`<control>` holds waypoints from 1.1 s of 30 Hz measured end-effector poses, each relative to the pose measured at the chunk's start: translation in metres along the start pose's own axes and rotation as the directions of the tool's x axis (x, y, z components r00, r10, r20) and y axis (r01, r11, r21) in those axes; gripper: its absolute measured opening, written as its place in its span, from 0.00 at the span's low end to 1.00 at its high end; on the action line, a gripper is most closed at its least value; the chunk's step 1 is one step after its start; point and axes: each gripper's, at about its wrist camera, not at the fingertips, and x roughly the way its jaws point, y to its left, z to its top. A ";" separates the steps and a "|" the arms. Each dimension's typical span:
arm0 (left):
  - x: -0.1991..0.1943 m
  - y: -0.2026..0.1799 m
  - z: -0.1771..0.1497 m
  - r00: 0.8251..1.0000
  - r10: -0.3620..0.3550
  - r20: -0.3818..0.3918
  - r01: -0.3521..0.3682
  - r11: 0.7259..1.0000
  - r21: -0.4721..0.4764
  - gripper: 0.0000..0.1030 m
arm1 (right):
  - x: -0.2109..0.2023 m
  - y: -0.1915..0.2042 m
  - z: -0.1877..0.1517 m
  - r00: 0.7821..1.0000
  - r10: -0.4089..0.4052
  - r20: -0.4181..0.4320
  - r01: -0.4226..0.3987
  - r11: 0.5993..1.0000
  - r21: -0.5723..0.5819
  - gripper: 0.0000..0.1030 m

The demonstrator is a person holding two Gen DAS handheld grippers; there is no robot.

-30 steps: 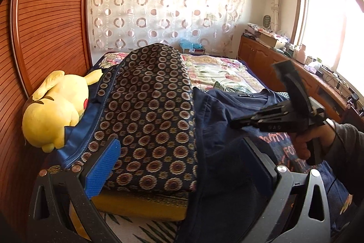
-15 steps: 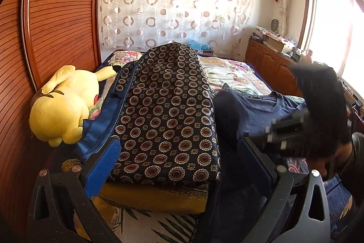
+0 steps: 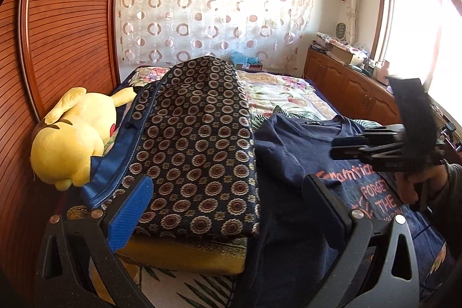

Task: Fold small clothes

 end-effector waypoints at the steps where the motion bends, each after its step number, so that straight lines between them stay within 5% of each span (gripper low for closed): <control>1: 0.001 -0.002 0.000 1.000 -0.002 -0.002 0.002 1.000 0.003 1.00 | 0.010 0.001 0.000 1.000 0.001 -0.017 -0.001 1.000 0.006 0.28; 9: 0.005 -0.009 0.001 1.000 -0.007 -0.013 0.008 1.000 0.017 1.00 | 0.083 0.028 0.018 0.992 0.033 -0.122 -0.038 0.999 -0.032 0.28; 12: 0.006 -0.010 0.002 1.000 -0.004 -0.014 0.004 1.000 0.022 1.00 | 0.094 0.028 0.023 0.992 0.020 -0.124 -0.027 0.998 -0.056 0.11; 13: 0.006 -0.009 0.003 1.000 -0.003 -0.014 0.003 1.000 0.023 1.00 | 0.090 0.026 0.021 0.990 0.039 -0.133 -0.046 0.998 -0.050 0.03; 20: 0.011 -0.011 0.005 1.000 -0.008 -0.015 0.008 1.000 0.027 1.00 | 0.036 0.011 0.028 0.997 0.071 -0.015 -0.072 0.997 -0.025 0.02; 27: 0.014 -0.016 0.011 1.000 -0.014 -0.008 0.014 0.999 0.037 1.00 | -0.012 -0.023 0.022 0.997 -0.062 0.038 0.059 0.995 0.085 0.02; 31: 0.018 -0.021 0.012 1.000 -0.024 -0.015 0.024 0.999 0.039 1.00 | -0.007 -0.018 0.015 0.992 -0.126 0.009 0.124 0.989 0.083 0.02; 33: 0.020 -0.026 0.012 0.999 -0.028 -0.018 0.029 0.998 0.047 1.00 | -0.008 -0.019 0.012 0.988 -0.154 -0.014 0.155 0.985 0.076 0.12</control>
